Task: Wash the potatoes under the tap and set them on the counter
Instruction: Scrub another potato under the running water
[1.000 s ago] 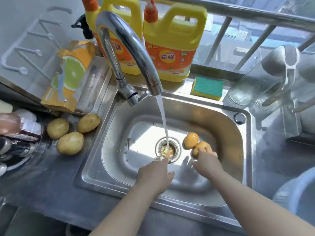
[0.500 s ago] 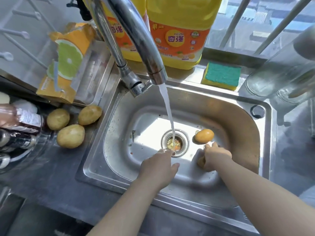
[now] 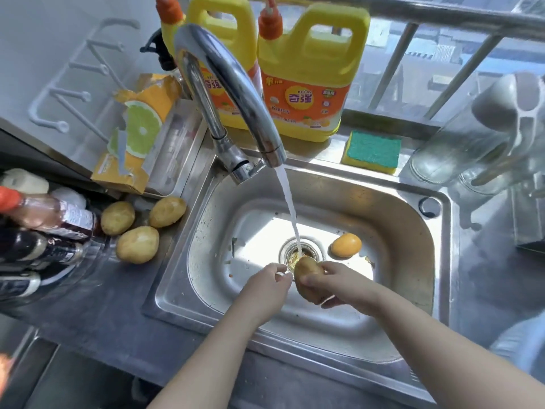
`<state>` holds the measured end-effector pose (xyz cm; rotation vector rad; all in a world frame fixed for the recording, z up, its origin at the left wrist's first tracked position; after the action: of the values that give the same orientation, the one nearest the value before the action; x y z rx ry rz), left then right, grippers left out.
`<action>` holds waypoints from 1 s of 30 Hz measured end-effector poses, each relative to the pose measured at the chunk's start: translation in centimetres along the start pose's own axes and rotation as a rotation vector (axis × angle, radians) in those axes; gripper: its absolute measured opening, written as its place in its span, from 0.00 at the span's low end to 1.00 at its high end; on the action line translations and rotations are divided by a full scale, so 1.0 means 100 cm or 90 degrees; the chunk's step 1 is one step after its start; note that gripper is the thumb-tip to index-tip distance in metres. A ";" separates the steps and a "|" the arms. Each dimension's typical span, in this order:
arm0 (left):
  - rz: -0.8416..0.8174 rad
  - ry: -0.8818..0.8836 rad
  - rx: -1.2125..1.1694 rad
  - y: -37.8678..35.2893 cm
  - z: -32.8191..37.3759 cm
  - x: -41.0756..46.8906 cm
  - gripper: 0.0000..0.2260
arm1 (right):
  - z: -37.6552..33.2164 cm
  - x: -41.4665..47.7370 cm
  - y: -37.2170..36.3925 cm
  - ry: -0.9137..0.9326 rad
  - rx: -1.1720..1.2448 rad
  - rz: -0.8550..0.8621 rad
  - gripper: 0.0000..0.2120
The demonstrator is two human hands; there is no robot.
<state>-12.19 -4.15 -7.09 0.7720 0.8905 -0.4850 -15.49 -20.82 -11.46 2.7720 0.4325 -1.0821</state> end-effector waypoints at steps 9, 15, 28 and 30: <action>-0.143 -0.040 -0.613 0.008 0.043 -0.049 0.15 | -0.098 -0.042 -0.030 0.216 0.244 0.172 0.22; -0.124 -0.205 -0.544 0.025 0.070 -0.059 0.16 | -0.133 -0.046 -0.019 0.175 0.304 0.212 0.22; 0.033 -0.098 -0.652 0.034 0.073 -0.033 0.12 | -0.137 -0.042 -0.030 0.301 0.137 0.192 0.18; 0.046 -0.098 -0.615 0.030 0.070 -0.030 0.14 | -0.137 -0.037 -0.027 0.282 0.168 0.190 0.22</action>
<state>-8.25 -7.42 -0.68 -0.1187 0.8233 -0.0114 -10.19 -15.91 1.06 3.1709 -0.0965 -0.4860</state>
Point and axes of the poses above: each hand's wrist, its own x-axis towards the middle knuckle, its own y-axis out of the back of the hand, z = x × y, the point moved 5 cm from there along x, towards the middle knuckle, and after that the axes turned 10 degrees about y, right-handed, at the moved point
